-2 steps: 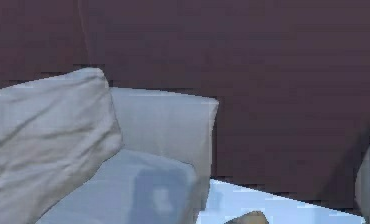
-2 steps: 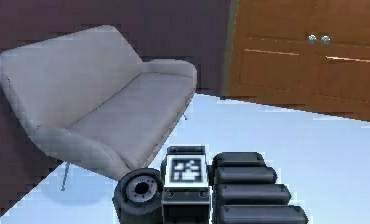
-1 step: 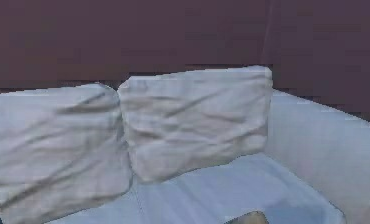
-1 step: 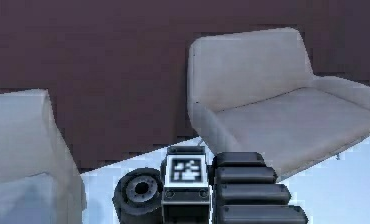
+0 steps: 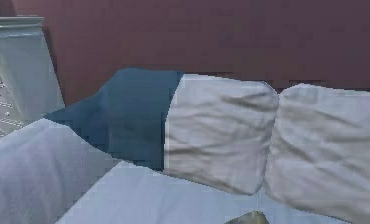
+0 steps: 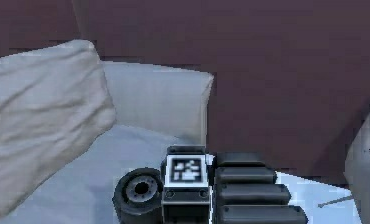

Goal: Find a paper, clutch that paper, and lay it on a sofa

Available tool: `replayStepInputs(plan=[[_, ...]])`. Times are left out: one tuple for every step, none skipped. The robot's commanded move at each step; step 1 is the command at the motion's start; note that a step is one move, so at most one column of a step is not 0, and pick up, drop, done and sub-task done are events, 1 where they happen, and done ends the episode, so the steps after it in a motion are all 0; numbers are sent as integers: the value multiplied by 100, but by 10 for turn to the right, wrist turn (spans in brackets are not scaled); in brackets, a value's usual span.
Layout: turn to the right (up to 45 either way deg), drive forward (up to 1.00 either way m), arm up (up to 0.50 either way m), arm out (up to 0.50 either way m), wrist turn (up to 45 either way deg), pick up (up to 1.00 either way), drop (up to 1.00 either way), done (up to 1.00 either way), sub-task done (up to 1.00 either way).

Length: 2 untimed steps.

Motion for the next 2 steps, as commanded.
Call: replayStepInputs(plan=[[-180,0,0,0,0,0,0,0,0],[0,0,0,28,0,0,0,0,0]])
